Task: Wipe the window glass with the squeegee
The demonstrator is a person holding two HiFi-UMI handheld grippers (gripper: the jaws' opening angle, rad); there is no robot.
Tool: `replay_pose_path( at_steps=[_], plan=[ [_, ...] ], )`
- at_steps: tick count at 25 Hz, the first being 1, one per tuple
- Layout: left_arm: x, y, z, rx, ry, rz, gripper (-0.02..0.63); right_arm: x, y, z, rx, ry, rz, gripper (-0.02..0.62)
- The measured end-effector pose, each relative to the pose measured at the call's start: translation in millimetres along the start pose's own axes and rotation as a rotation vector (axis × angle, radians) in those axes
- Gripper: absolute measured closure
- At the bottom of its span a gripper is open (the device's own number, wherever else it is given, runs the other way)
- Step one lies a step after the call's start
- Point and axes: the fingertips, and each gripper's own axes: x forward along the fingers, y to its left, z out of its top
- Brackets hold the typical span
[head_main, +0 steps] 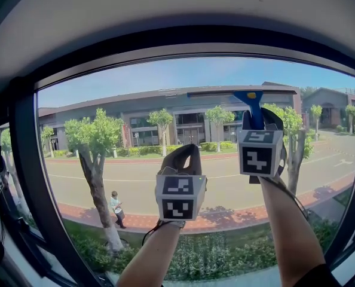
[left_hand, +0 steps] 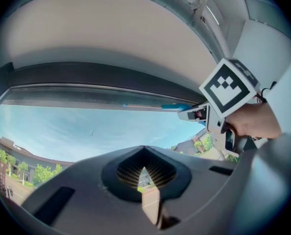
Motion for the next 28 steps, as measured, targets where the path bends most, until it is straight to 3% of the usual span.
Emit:
replay_pose_path(
  at_steps=[28],
  plan=[
    [-29.2,-19.5,-60.1,-0.021,0.072,-0.023,0.606,-63.4,32.2,-92.3,-0.024,0.059,0.024,0.456]
  ],
)
